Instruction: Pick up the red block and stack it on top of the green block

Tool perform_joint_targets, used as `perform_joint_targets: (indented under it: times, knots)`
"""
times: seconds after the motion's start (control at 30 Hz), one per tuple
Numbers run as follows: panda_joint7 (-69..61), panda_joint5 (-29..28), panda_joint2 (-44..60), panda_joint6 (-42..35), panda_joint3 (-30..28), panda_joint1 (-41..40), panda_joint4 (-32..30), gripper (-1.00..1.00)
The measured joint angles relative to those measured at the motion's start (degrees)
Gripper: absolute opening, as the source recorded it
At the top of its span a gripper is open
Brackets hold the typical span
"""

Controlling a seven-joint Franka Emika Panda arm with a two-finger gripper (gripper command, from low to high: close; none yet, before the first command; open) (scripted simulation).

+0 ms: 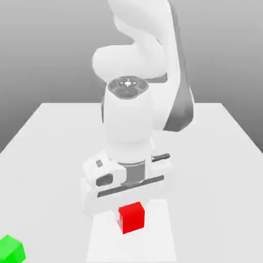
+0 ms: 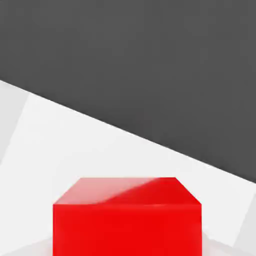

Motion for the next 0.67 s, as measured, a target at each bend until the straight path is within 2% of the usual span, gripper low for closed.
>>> perform_joint_targets:
  times: [0.2, 0.3, 0.33, 0.53, 0.67]
  knots:
    - [11.5, 5.0, 5.6, -5.6, -8.1, -7.1, 10.3, -1.00]
    - [13.9, 10.1, 13.0, -3.8, -8.8, -11.4, 15.2, -1.00]
    - [13.5, 11.4, 15.1, -2.4, -8.2, -12.3, 15.8, 1.00]
    - [13.3, 12.1, 16.1, -1.7, -7.9, -12.8, 16.1, 1.00]
    - [16.1, 8.4, 10.7, -6.6, -10.4, -11.1, 15.8, 1.00]
